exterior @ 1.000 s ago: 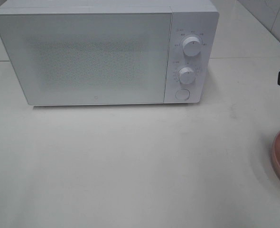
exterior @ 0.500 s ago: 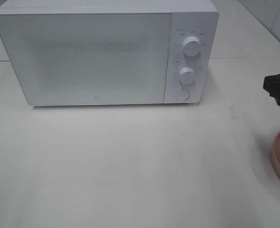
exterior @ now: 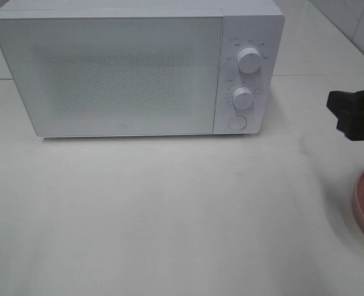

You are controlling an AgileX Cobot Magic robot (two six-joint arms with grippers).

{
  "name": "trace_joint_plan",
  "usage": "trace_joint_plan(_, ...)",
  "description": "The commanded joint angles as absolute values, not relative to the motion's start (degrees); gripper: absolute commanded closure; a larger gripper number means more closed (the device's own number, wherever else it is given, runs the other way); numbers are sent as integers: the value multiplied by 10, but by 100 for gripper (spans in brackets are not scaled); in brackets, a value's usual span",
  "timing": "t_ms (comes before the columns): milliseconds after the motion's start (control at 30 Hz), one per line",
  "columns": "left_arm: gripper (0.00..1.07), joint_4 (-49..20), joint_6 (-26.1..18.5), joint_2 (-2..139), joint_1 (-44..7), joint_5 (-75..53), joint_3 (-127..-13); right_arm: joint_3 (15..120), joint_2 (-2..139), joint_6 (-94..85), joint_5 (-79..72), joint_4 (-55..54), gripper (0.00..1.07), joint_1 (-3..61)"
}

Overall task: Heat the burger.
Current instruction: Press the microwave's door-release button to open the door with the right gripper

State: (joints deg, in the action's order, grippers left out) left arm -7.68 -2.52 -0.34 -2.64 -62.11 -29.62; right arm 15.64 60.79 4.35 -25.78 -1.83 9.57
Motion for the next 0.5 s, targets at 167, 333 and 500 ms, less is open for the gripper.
trace_joint_plan(167,7,-81,-25,-9,-25,-613,-295,134,658,-71,-325,-153,32,178)
trace_joint_plan(333,7,-81,-25,-9,-25,-613,-295,134,690,-155,-364,-245,32,234)
trace_joint_plan(500,7,-81,-25,-9,-25,-613,-295,134,727,-199,-409,-323,32,289)
